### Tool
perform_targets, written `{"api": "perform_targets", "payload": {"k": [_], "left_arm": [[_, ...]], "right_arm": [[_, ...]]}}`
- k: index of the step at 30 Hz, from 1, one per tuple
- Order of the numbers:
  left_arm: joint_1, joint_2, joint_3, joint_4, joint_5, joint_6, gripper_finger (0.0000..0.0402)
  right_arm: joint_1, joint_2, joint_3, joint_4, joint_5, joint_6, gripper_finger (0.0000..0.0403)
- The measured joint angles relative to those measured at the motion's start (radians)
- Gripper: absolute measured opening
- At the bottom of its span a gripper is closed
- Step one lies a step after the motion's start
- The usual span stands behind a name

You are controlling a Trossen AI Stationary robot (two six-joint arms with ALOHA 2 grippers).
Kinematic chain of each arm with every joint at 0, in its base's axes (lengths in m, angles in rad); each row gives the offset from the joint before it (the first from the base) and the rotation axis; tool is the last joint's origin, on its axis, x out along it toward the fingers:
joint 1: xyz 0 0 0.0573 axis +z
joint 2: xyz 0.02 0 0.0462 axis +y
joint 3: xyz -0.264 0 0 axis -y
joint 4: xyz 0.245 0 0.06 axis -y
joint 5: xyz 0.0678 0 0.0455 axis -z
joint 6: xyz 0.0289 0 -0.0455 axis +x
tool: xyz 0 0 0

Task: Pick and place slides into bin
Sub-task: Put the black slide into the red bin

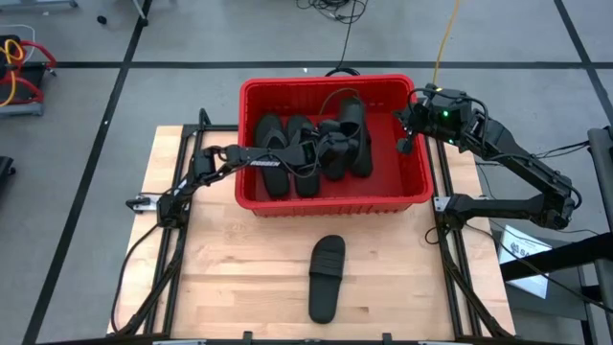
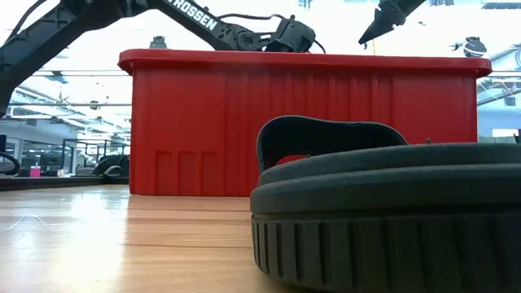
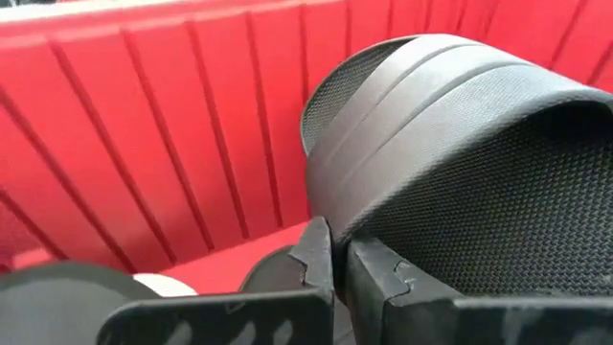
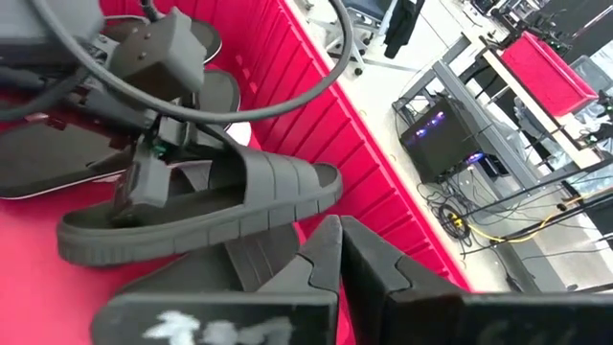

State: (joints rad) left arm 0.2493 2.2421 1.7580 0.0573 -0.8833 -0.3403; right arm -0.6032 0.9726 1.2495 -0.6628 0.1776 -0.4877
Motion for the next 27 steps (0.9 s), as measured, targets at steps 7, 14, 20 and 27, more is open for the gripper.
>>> {"api": "perform_targets", "payload": {"k": [7, 14, 20, 27], "left_arm": [[0.006, 0.021, 0.002, -0.003, 0.055, -0.084, 0.0001], [0.004, 0.044, 0.001, -0.030, 0.120, -0.091, 0.0002], [0.016, 0.043, 0.001, -0.024, 0.226, -0.123, 0.0027], [0.016, 0.043, 0.001, -0.035, 0.239, -0.167, 0.0084]], "right_arm": [[0.000, 0.000, 0.000, 0.000, -0.001, -0.004, 0.0000], [0.002, 0.000, 0.000, 0.005, 0.000, -0.004, 0.0000], [0.002, 0.000, 0.000, 0.008, 0.000, -0.005, 0.0000], [0.002, -0.001, 0.000, 0.007, 0.000, -0.025, 0.0000]]}}
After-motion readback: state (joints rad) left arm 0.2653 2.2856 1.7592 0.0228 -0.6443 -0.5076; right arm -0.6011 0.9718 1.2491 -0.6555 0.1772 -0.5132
